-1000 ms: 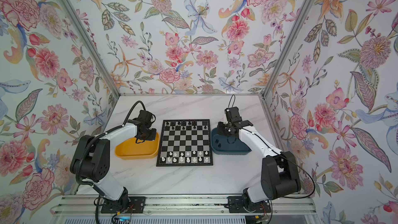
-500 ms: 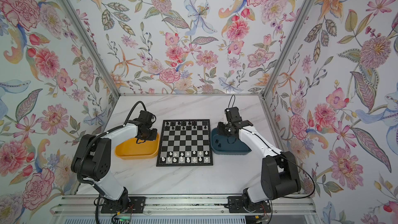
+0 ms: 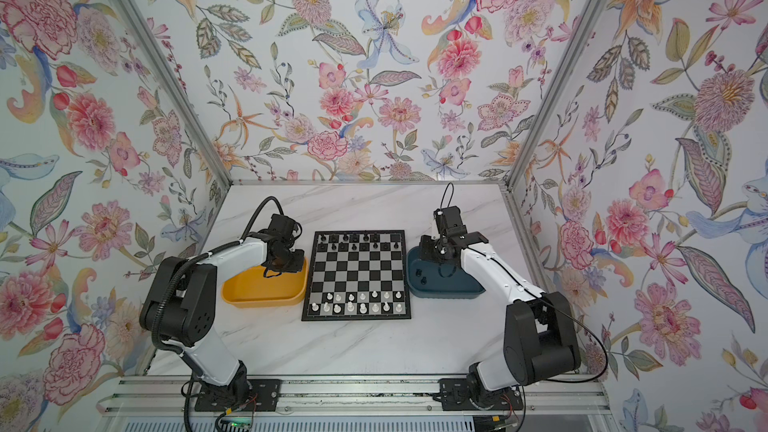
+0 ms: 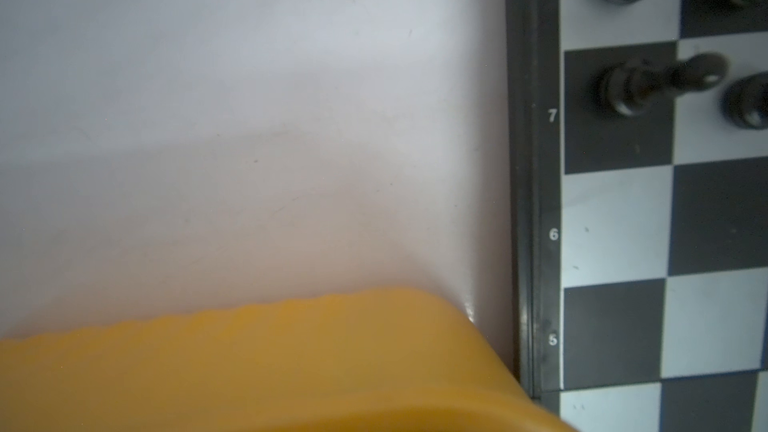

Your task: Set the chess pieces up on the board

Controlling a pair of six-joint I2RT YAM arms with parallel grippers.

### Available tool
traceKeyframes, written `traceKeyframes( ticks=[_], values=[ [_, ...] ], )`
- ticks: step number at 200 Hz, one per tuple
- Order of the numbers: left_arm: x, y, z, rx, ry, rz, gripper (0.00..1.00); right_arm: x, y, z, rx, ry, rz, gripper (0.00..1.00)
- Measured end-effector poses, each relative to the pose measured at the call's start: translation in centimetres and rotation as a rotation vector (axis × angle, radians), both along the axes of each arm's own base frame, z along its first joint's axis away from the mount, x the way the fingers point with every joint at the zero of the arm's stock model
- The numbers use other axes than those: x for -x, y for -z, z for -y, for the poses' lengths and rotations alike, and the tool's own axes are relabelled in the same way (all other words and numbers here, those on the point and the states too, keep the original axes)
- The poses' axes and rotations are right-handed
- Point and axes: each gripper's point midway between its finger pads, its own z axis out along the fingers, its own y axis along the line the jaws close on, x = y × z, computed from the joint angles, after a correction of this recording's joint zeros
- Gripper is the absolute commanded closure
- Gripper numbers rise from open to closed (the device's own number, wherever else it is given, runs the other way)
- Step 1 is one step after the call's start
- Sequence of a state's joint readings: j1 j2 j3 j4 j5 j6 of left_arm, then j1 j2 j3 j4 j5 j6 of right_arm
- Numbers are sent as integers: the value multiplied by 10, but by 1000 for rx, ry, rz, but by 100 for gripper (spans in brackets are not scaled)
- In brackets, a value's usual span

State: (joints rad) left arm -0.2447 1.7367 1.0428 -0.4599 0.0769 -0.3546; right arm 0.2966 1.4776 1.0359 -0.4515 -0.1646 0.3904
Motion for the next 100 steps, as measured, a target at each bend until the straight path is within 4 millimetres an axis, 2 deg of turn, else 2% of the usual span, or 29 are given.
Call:
traceKeyframes(
  ticks=[100],
  values=[
    [2,3,-1,-4,7,-14,93,0,0,0,0,0,0,75]
  ],
)
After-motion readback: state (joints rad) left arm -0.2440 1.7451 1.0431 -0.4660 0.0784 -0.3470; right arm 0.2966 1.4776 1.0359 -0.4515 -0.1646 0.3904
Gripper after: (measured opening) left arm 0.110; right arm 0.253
